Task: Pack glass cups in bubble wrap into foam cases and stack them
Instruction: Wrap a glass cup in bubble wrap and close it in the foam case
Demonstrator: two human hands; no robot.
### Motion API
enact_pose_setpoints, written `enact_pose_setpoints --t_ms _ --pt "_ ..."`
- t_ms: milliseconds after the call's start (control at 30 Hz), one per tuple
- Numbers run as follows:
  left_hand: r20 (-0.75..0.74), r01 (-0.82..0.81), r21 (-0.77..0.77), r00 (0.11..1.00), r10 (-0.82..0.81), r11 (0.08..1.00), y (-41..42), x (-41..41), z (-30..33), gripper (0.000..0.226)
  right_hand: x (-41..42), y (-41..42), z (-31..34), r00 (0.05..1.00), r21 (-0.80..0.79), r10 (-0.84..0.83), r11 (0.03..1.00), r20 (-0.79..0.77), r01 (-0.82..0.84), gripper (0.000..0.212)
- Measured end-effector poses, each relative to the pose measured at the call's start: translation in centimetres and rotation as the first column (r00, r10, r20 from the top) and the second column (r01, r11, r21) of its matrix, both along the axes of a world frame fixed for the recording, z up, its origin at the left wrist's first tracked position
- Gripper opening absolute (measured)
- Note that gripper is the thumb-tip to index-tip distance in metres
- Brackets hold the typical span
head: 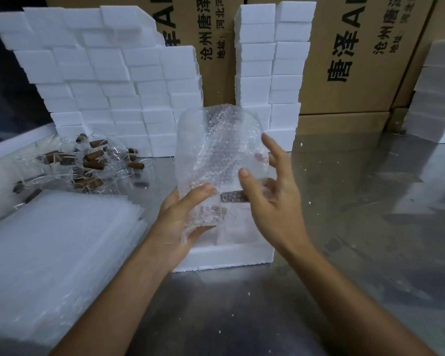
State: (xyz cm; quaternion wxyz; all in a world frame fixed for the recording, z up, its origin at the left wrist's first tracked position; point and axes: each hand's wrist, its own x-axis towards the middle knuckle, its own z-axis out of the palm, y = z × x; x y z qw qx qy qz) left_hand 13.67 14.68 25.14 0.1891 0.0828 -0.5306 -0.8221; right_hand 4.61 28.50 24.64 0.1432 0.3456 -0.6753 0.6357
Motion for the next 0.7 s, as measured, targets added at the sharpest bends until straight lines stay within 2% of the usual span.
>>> enact_pose_setpoints --t_ms 67,200,333,433,533,600,700 --pt "-0.027 0.043 0.008 0.999 -0.042 0.999 -0.1 0.2 0.1 0.028 0.2 -0.2 -0.2 1.000 0.072 -0.006 0.997 0.009 0.005 0.039" --pt "-0.055 0.086 -0.004 0.995 -0.086 0.996 -0.2 0.2 0.0 0.038 0.3 -0.4 -0.4 0.998 0.140 -0.032 0.990 0.046 0.025 0.034" --pt "-0.130 0.142 -0.004 0.981 -0.141 0.990 0.1 0.2 -0.1 0.032 0.2 -0.4 -0.7 0.998 0.156 -0.061 0.986 -0.027 0.064 0.051" --pt "-0.170 0.161 -0.043 0.971 -0.166 0.986 0.4 0.1 -0.1 0.032 0.5 -0.4 -0.7 0.999 0.104 -0.046 0.993 -0.012 0.047 0.051" --pt "-0.188 0.159 -0.055 0.968 -0.167 0.986 0.5 0.0 -0.1 0.044 0.8 -0.7 -0.5 0.991 0.011 0.047 0.999 0.126 -0.048 0.053" --pt "-0.184 0.143 -0.086 0.970 -0.157 0.986 0.4 0.0 -0.2 0.051 0.7 -0.9 -0.4 0.969 -0.050 0.057 0.998 0.241 -0.046 0.048" --pt "-0.188 0.155 -0.115 0.966 -0.175 0.981 0.3 0.2 -0.2 0.035 0.4 -1.2 -0.5 0.947 -0.071 0.081 0.996 0.312 -0.062 0.046"
